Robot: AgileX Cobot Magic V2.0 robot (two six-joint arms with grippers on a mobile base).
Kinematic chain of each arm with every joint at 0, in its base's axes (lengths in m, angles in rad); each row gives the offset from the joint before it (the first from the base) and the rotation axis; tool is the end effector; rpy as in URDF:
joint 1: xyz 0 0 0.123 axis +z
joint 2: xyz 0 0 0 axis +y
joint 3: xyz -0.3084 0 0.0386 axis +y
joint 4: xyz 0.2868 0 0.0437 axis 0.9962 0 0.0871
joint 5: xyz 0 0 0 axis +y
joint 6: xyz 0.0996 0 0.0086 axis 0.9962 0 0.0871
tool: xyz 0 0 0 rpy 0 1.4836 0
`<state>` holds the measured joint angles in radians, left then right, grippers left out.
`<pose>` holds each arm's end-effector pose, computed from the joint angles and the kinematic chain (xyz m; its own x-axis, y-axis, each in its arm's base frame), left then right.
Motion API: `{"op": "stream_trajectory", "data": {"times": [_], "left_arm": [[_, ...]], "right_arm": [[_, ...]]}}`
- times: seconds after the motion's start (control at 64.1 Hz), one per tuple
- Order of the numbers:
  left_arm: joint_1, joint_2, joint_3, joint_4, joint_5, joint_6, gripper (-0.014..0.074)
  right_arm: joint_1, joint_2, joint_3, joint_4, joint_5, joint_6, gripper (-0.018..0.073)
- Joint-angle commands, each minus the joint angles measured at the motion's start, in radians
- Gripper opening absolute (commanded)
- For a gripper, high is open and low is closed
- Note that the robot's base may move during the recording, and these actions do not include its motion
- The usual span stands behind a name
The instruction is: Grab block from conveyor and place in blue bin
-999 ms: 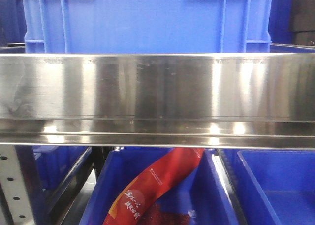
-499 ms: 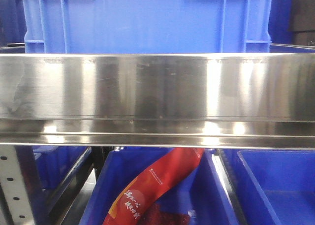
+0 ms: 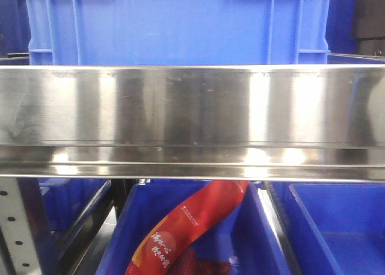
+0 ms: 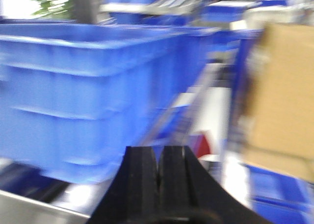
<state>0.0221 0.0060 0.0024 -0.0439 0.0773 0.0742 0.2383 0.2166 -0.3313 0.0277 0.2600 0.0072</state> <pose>0.0790 0.0014 0.2048 0.0010 0.0305 -0.9995 -0.0187 0.9994 0.0304 0.0842 0.0212 0.2973 -0.0646 0.0193 -0.9977 -0.2409 0.9699 0.0343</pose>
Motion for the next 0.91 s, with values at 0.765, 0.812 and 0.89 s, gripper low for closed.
{"op": "stream_trajectory", "data": {"times": [0.765, 0.812, 0.89], "left_arm": [[0.002, -0.006, -0.002, 0.000, -0.016, -0.007, -0.0111], [0.002, -0.006, -0.002, 0.000, -0.016, -0.007, -0.0111], [0.002, -0.006, -0.002, 0.000, -0.016, -0.007, -0.0111]], "right_arm": [[-0.222, -0.217, 0.331, 0.029, -0.241, -0.007, -0.0162], [-0.222, -0.217, 0.331, 0.029, -0.241, -0.007, -0.0162], [-0.222, -0.217, 0.331, 0.029, -0.241, -0.007, -0.0162]]}}
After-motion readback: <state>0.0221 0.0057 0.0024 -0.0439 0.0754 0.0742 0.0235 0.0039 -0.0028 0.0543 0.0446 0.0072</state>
